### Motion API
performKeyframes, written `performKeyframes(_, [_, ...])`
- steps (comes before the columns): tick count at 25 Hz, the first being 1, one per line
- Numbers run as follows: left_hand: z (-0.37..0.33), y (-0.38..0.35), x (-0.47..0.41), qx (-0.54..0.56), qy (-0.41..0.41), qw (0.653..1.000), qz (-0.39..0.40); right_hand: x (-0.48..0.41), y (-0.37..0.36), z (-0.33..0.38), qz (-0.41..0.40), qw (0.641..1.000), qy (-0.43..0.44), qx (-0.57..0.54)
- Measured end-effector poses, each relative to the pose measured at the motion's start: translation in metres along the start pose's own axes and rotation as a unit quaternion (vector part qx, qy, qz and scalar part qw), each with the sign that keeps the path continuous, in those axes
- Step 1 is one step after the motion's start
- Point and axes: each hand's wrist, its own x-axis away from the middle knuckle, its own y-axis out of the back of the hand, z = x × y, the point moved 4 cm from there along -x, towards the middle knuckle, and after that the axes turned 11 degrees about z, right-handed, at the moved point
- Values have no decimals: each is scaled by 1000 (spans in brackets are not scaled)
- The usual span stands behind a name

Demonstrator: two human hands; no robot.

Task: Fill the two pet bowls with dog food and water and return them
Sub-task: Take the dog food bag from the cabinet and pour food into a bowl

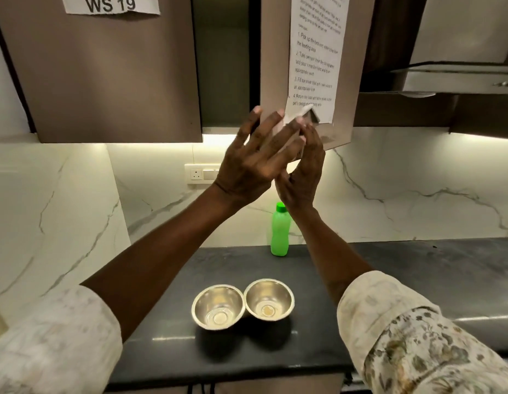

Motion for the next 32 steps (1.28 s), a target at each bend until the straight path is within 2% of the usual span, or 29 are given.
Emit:
performKeyframes(5, [-41, 30, -12, 171, 103, 979, 34, 8, 68, -4, 18, 997, -44, -56])
performKeyframes(9, [-71, 43, -23, 167, 136, 967, 139, 10, 117, -9, -35, 989, -118, -85])
performKeyframes(11, [-79, 48, -29, 159, 152, 959, 177, 13, 139, -21, -85, 968, -182, -153])
performKeyframes(13, [-84, 48, -32, 156, 160, 952, 208, 15, 154, -36, -103, 924, -278, -241])
performKeyframes(15, [-92, 47, -35, 150, 158, 946, 239, 15, 168, -45, -115, 904, -348, -221])
performKeyframes(19, [-101, 40, -40, 158, 168, 932, 282, 8, 190, -54, -106, 916, -351, -161])
performKeyframes(23, [-102, 26, -39, 169, 199, 914, 311, 8, 179, -55, 38, 944, -324, -54])
performKeyframes(32, [-70, -4, -10, 194, 254, 879, 353, -18, 111, -44, 127, 948, -272, -108])
